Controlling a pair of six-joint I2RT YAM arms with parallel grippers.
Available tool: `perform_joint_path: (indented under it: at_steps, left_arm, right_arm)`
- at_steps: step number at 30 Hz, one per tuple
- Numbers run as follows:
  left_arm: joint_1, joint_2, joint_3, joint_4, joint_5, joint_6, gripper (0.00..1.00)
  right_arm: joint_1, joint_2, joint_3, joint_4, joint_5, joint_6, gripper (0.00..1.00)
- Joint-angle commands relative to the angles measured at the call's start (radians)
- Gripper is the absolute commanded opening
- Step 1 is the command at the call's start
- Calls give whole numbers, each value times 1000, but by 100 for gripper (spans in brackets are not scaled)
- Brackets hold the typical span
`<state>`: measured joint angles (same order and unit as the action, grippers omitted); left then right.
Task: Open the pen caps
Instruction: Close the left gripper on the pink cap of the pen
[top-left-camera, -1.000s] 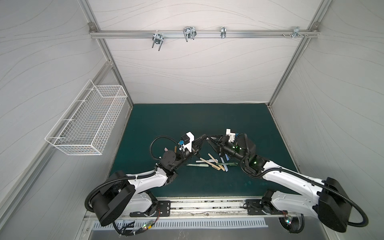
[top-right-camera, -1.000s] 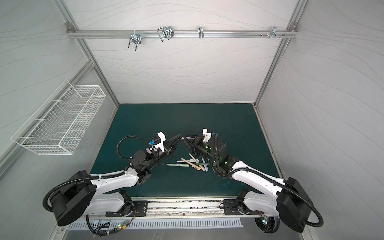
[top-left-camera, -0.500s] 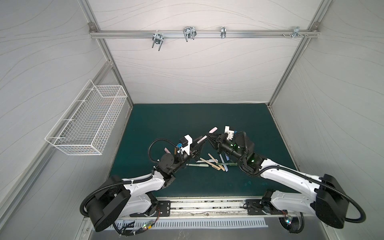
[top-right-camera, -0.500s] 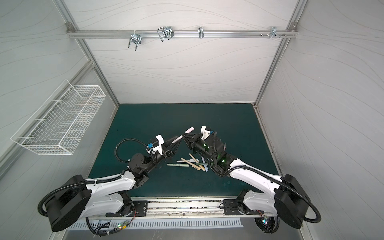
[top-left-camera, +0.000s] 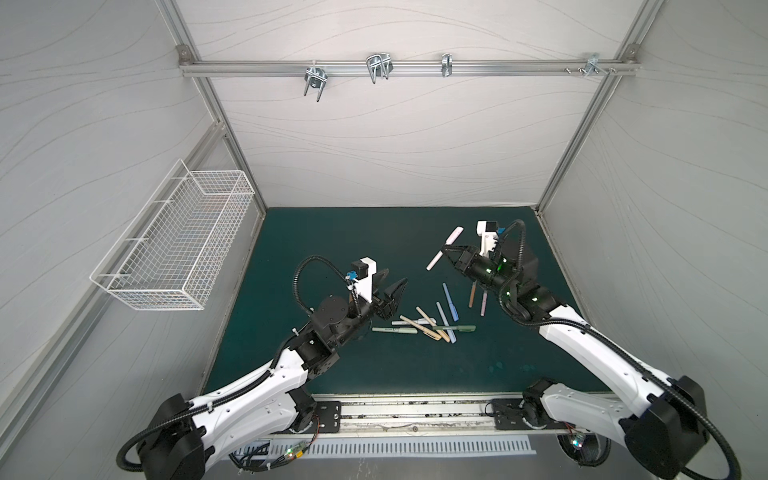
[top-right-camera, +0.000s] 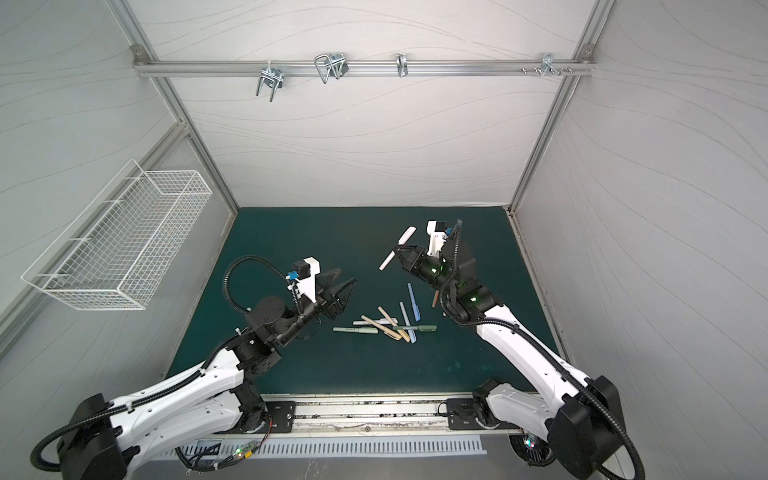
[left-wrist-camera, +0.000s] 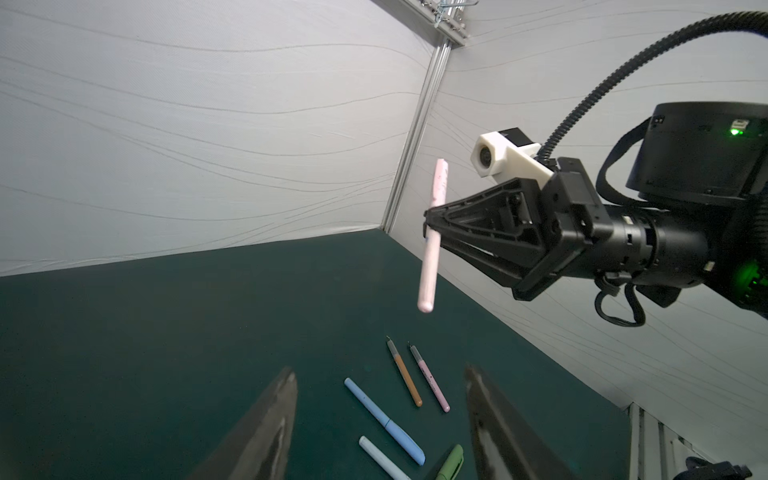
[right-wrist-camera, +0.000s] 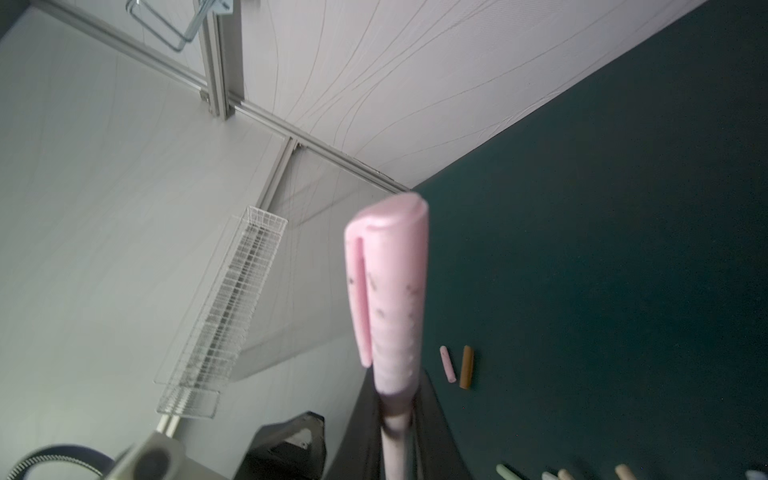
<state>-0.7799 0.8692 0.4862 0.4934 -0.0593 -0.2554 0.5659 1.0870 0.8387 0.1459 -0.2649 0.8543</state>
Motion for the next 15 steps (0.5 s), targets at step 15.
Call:
perform_joint_path:
  at_steps: [15]
  left_arm:
    - [-1,-4,-47,-29,318,-44,66]
  right_arm:
    - [14,-19,-246,91,-412,-706,0]
